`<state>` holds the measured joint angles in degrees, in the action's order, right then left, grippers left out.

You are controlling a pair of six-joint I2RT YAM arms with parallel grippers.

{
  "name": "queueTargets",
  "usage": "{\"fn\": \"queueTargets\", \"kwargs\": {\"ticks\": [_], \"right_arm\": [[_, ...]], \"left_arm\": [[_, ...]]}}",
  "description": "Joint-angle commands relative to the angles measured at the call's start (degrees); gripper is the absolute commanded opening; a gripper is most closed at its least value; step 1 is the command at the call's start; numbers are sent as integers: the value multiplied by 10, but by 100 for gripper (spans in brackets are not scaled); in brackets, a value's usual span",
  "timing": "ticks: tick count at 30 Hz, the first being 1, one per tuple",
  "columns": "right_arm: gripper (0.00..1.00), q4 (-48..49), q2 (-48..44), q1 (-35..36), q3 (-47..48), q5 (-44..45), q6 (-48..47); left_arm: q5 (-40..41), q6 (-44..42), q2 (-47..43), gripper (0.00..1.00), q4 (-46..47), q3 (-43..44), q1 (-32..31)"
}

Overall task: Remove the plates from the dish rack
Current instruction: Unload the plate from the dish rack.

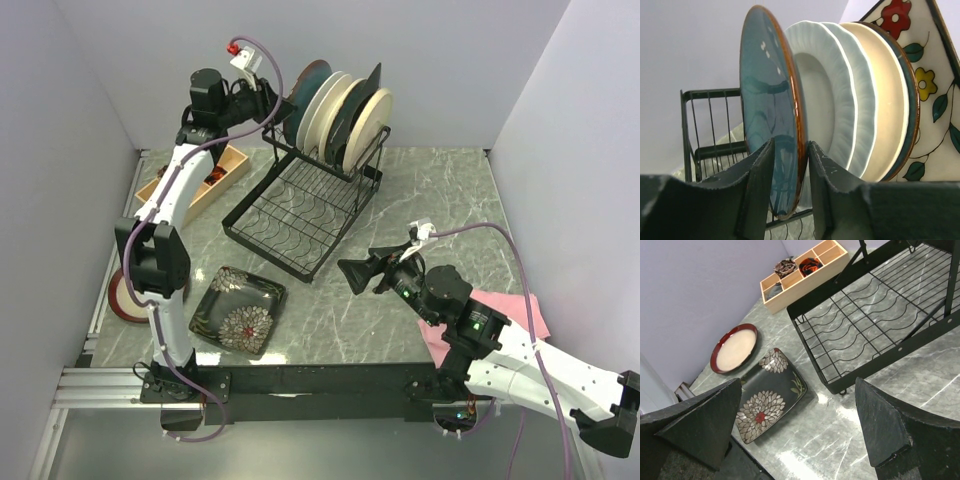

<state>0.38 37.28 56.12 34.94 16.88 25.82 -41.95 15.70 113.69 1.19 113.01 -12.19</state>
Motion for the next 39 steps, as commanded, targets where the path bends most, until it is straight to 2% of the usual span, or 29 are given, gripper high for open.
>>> {"fn": "queueTargets", "kwargs": {"ticks": [1,11,21,27,31,39], "right_arm": [[100,13,4,4,26,10,-9],[100,15,10,4,27,10,-10],[100,16,11,4,26,6,-9],[100,16,10,4,26,6,-10],[100,16,10,4,26,10,-10],[100,16,9,4,26,7,-8]], "left_arm": [[-34,-11,19,36,25,41,0],[-37,13,36,30,55,51,-2],[-34,6,50,24,43,65,-11],[-8,-9,41,14,41,60,-19],[-1,-10,34,1,44,60,-21],[16,-17,12,1,66,48,-37]]}}
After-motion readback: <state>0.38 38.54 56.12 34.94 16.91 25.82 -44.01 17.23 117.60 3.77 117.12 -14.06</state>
